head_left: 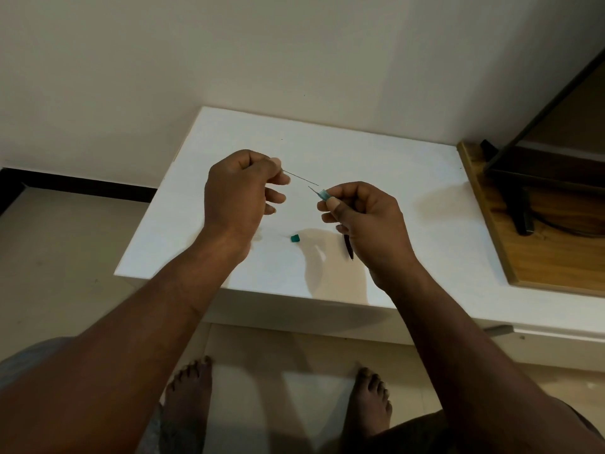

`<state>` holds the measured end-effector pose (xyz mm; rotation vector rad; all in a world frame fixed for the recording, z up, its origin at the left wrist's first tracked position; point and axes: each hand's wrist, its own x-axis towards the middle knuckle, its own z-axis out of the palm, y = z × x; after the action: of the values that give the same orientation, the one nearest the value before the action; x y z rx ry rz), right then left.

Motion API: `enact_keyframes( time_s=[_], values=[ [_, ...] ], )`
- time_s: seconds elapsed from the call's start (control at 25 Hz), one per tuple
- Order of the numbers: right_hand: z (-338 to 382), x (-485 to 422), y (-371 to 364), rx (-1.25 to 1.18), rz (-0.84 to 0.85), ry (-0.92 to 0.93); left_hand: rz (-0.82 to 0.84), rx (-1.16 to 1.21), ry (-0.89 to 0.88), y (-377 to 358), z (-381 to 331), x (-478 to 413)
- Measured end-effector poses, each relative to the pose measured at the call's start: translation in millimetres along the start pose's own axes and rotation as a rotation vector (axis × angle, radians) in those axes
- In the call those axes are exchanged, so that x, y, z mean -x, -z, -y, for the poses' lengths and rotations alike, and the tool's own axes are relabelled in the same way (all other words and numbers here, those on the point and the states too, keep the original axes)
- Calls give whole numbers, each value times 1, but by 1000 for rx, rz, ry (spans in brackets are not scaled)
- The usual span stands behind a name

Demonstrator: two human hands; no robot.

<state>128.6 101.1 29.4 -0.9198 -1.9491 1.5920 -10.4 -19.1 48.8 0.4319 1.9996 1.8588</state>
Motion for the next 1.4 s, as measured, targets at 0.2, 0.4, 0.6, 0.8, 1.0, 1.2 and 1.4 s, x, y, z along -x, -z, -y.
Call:
enact_keyframes(
  time_s=[0.2,0.4,0.6,0.8,1.0,1.2,1.4],
  values=[
    [-3,-2,-2,-434,64,-224,153,261,179,-2,3,4],
    [-5,-4,-1,-497,79,-220,207,364,230,-2,5,3],
    [-3,-4,-1,-474,59,-224,169,339,201,-3,6,2],
    [-4,-4,-2,-465,68,-237,168,47,105,-5,11,4],
    [-6,-4,-2,-363,33,-237,292,-324,-146,-13,14,11],
    [-7,0,-2,-249,38,-140,279,-303,-140,-9,15,8],
    [-9,3,-7,-64,-29,33,322,-369,-151,-1,14,4]
  ],
)
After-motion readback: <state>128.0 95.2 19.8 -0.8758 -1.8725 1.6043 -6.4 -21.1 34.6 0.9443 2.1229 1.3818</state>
